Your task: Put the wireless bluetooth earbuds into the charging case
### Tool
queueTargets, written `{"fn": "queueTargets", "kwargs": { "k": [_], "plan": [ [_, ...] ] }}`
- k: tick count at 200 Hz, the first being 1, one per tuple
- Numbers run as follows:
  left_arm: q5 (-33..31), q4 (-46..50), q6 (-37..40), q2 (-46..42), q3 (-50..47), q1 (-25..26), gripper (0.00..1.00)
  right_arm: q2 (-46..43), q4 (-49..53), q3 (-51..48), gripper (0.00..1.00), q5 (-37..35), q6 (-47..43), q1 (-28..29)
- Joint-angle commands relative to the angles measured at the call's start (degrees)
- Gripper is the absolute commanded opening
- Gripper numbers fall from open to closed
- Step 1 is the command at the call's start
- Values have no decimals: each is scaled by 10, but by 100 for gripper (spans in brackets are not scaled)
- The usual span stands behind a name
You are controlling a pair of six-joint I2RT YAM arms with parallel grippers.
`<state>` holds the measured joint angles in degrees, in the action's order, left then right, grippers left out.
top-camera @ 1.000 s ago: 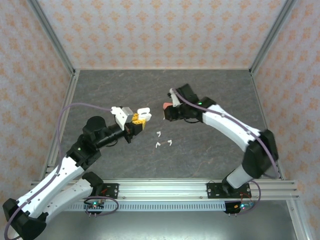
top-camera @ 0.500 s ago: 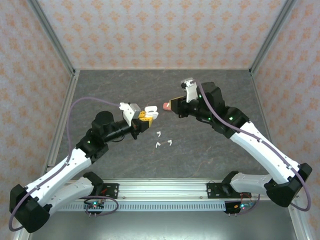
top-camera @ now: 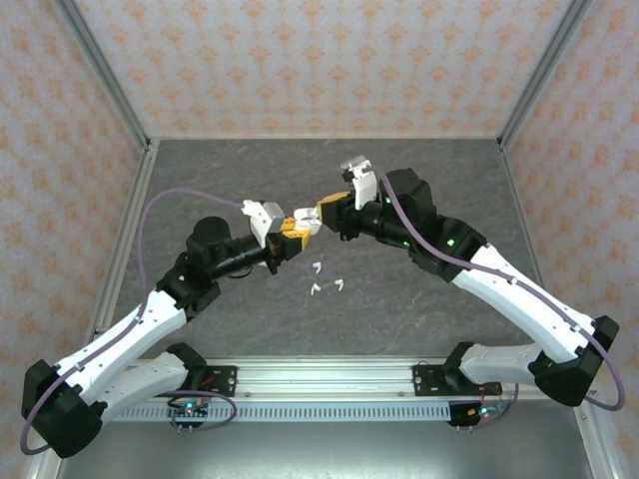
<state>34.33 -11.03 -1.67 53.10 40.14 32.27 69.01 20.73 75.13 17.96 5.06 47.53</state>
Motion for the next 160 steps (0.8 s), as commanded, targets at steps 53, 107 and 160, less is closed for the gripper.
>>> {"fn": "queueTargets", "kwargs": {
  "k": [53,107,160],
  "plan": [
    [11,-28,-9,8,26,4,0,35,-6,27,19,-18,-18,14],
    [12,-27,-9,12,28,4,0,47,6,34,19,-24,-23,24],
    [11,-25,-8,11,27,4,0,51,21,35,19,-10,-26,28]
  ]
}}
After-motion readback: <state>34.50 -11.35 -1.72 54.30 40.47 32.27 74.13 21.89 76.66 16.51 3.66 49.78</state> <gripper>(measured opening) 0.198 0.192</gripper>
